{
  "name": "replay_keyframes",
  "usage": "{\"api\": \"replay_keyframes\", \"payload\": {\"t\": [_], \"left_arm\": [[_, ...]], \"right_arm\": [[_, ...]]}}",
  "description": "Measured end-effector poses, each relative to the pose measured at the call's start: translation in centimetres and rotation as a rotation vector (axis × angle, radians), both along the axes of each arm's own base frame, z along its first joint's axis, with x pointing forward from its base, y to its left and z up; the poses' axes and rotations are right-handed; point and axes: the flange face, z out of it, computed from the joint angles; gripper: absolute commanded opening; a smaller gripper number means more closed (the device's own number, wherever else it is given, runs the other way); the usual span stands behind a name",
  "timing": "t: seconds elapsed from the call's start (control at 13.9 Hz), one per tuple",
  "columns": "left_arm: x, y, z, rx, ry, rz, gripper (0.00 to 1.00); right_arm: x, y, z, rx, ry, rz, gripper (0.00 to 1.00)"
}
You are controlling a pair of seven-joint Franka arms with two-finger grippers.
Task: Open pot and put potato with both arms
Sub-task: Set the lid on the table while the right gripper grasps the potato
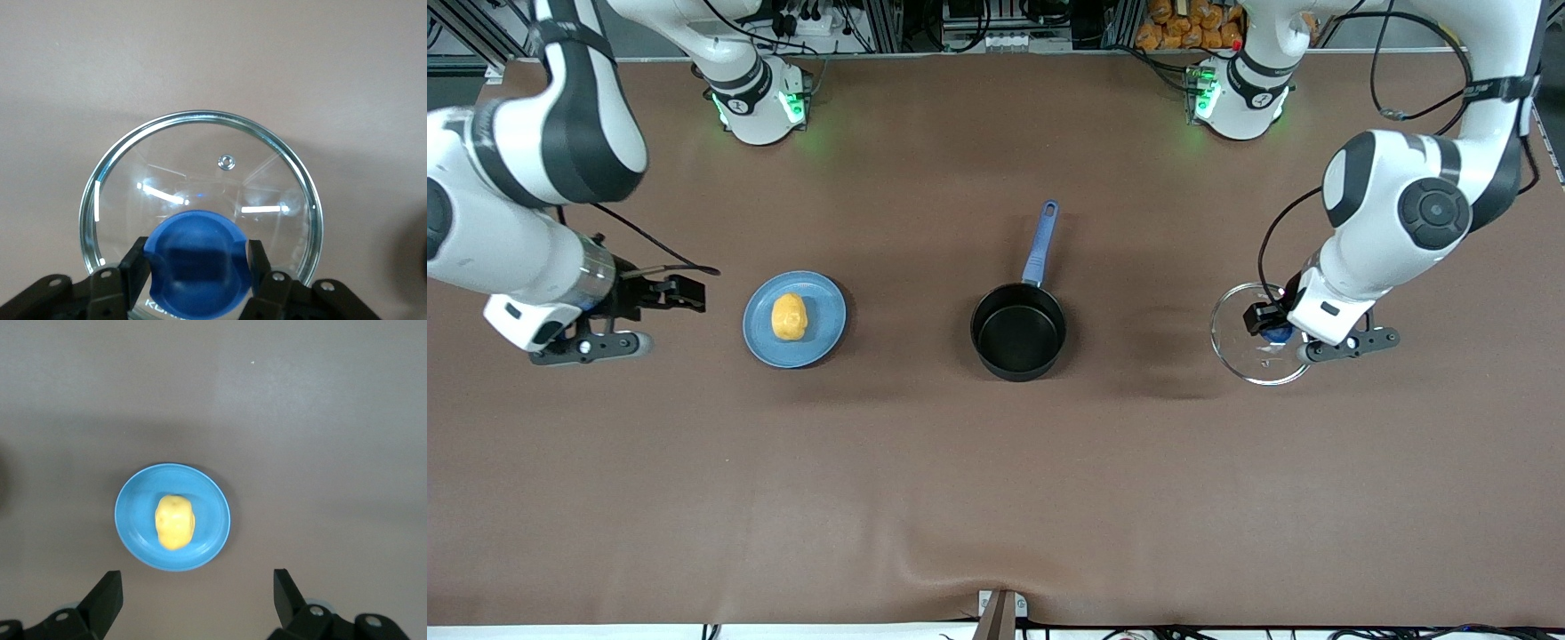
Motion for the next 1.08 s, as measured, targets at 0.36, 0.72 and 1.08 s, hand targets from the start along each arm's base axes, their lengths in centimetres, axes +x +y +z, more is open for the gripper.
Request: {"api": "replay_keyframes", "payload": {"t": [0.36,0.72,1.08], "left_arm": [[-2.4,1.7,-10.0,-0.013,-0.030,-0.006,0.29],[-2.8,1.6,-12.9,-0.006,-0.018,-0.028,0.75],[-2.7,1.6,-12.6,0.003,-0.026,-0.045,1.00]], "right_arm": [[-1.6,1.0,-6.1,0.025,0.009,-0.071,1.00],[-2.5,1.5,-11.3,0.024,-0.009,-0.074,1.00],[-4.0,3.6,-17.6,0.025,-0.026,-0.049,1.00]]}}
